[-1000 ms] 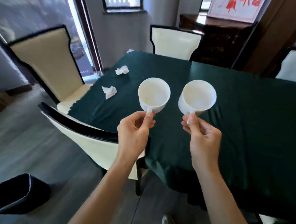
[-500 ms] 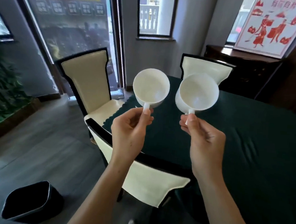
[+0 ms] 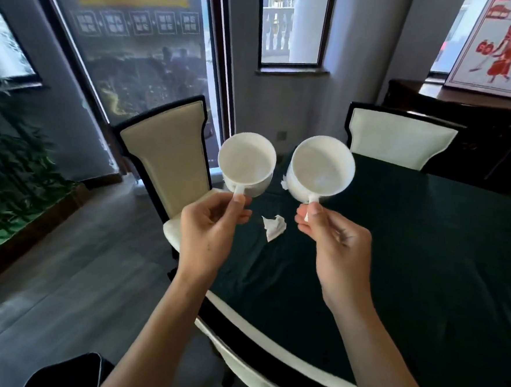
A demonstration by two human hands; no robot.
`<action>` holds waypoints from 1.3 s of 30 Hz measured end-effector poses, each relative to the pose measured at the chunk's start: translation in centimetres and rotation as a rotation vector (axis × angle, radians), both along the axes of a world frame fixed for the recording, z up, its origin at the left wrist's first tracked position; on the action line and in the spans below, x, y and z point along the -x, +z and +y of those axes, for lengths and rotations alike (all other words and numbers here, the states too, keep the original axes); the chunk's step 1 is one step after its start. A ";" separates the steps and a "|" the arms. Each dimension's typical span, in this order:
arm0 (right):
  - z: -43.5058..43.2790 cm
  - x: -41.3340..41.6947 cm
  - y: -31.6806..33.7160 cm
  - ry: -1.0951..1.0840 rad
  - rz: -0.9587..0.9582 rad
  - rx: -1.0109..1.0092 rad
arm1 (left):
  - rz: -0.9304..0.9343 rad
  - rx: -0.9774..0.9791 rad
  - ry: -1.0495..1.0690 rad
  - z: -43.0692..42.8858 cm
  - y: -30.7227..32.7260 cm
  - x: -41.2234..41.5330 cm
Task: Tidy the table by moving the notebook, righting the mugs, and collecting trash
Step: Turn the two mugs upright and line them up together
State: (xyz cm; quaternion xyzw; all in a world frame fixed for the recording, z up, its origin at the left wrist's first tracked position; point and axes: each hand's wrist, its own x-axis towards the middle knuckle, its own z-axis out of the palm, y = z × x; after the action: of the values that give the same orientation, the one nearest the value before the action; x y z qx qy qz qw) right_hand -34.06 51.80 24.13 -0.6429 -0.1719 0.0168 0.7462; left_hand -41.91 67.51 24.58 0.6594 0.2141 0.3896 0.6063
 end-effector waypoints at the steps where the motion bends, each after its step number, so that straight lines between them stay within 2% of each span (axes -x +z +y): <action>1: 0.9 -0.5 -0.3 0.009 0.018 0.003 | 0.013 0.011 -0.008 1.1 -0.2 -0.4; 6: 5.0 -2.8 -2.2 0.050 0.139 0.053 | 0.115 0.083 -0.065 6.1 -1.7 -2.5; 13: 10.3 -5.8 -6.4 0.068 0.385 0.188 | 0.336 0.155 -0.254 14.8 -6.5 -6.7; 19: 15.5 -6.5 -12.8 -0.063 0.616 0.258 | 0.567 0.204 -0.391 20.6 -13.3 -9.9; 25: 17.1 -5.7 -19.1 -0.154 0.806 0.454 | 0.775 0.273 -0.467 22.1 -19.8 -10.3; 30: 16.6 -4.8 -21.6 -0.204 0.916 0.534 | 0.826 0.317 -0.527 21.3 -22.8 -8.9; 39: 16.1 -3.5 -22.2 -0.133 1.161 0.474 | 0.896 0.310 -0.633 20.9 -25.8 -6.1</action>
State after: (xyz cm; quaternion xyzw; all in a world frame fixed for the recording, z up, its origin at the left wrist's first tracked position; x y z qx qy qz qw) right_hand -30.55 67.86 1.98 -0.6862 0.3097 0.3543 0.5547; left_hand -35.79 88.42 -1.25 0.6957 0.2969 -0.1649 0.6330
